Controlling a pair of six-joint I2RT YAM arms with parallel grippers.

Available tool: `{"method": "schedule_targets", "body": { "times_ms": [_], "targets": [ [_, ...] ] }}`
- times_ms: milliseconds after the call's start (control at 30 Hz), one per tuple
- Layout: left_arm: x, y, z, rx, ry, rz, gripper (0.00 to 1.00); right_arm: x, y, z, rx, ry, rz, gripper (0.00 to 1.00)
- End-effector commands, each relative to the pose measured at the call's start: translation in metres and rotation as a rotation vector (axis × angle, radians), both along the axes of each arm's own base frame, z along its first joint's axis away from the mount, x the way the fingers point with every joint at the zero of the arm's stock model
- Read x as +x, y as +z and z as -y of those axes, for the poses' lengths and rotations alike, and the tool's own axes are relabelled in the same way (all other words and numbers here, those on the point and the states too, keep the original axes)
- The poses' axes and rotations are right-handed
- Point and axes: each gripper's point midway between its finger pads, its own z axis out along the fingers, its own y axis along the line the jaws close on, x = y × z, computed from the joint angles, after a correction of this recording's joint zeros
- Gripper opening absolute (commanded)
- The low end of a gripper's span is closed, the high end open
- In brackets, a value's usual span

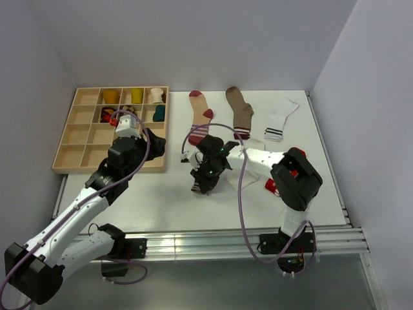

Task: Roll the socks
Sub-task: Roll the sock at the center of the board.

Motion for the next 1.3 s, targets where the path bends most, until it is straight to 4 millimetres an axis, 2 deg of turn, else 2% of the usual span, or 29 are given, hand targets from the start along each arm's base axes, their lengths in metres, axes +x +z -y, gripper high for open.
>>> {"method": "schedule_targets", "body": {
  "times_ms": [0, 33, 67, 133, 167, 200, 233, 267, 300, 333, 367, 433, 567, 767, 867, 900, 1100, 1267],
  "targets": [
    [0.003, 0.01, 0.02, -0.052, -0.101, 0.087, 0.68, -0.019, 0.019, -0.004, 0.096, 0.082, -0.203, 0.13],
    [0.002, 0.006, 0.024, -0.052, -0.12, 0.087, 0.66, -0.024, 0.019, -0.005, 0.113, 0.092, -0.258, 0.12],
    [0.0, -0.004, 0.027, -0.044, -0.141, 0.081, 0.65, -0.02, 0.022, -0.002, 0.114, 0.076, -0.28, 0.12],
    [-0.002, -0.007, 0.038, -0.054, -0.193, 0.104, 0.62, -0.021, 0.02, -0.001, 0.122, 0.073, -0.342, 0.11],
    [-0.004, -0.022, 0.041, -0.04, -0.21, 0.086, 0.61, -0.019, 0.023, 0.002, 0.121, 0.061, -0.366, 0.11],
    [-0.006, -0.026, 0.046, -0.042, -0.237, 0.088, 0.61, -0.017, 0.022, 0.003, 0.119, 0.051, -0.386, 0.1],
    [-0.007, -0.023, 0.052, -0.054, -0.26, 0.116, 0.61, -0.016, 0.016, 0.005, 0.109, 0.039, -0.415, 0.1],
    [-0.011, -0.035, 0.056, -0.049, -0.28, 0.104, 0.61, -0.019, 0.019, 0.006, 0.117, 0.036, -0.461, 0.09],
    [-0.012, -0.043, 0.063, -0.048, -0.309, 0.094, 0.61, -0.014, 0.016, 0.011, 0.117, 0.014, -0.477, 0.09],
    [-0.014, -0.042, 0.071, -0.059, -0.34, 0.112, 0.6, -0.013, 0.011, 0.013, 0.107, -0.001, -0.507, 0.09],
    [-0.016, -0.055, 0.076, -0.045, -0.365, 0.092, 0.61, -0.013, 0.013, 0.014, 0.116, -0.003, -0.535, 0.09],
    [-0.023, -0.063, 0.091, -0.043, -0.418, 0.101, 0.63, -0.008, 0.008, 0.02, 0.109, -0.036, -0.568, 0.09],
    [-0.03, -0.092, 0.114, -0.019, -0.502, 0.054, 0.65, 0.002, -0.001, 0.027, 0.082, -0.082, -0.567, 0.08],
    [-0.052, -0.12, 0.145, -0.019, -0.62, 0.033, 0.71, 0.011, -0.009, 0.032, 0.06, -0.123, -0.567, 0.08],
    [-0.06, -0.141, 0.156, 0.006, -0.662, 0.01, 0.72, 0.013, -0.012, 0.034, 0.049, -0.142, -0.57, 0.07],
    [-0.062, -0.139, 0.161, -0.004, -0.68, 0.028, 0.72, 0.014, -0.012, 0.035, 0.048, -0.147, -0.571, 0.07],
    [-0.079, -0.161, 0.164, -0.005, -0.733, 0.016, 0.75, 0.019, -0.019, 0.041, 0.035, -0.183, -0.593, 0.06],
    [-0.081, -0.179, 0.164, 0.023, -0.744, -0.019, 0.74, 0.021, -0.021, 0.045, 0.031, -0.2, -0.614, 0.05]
  ]
}}
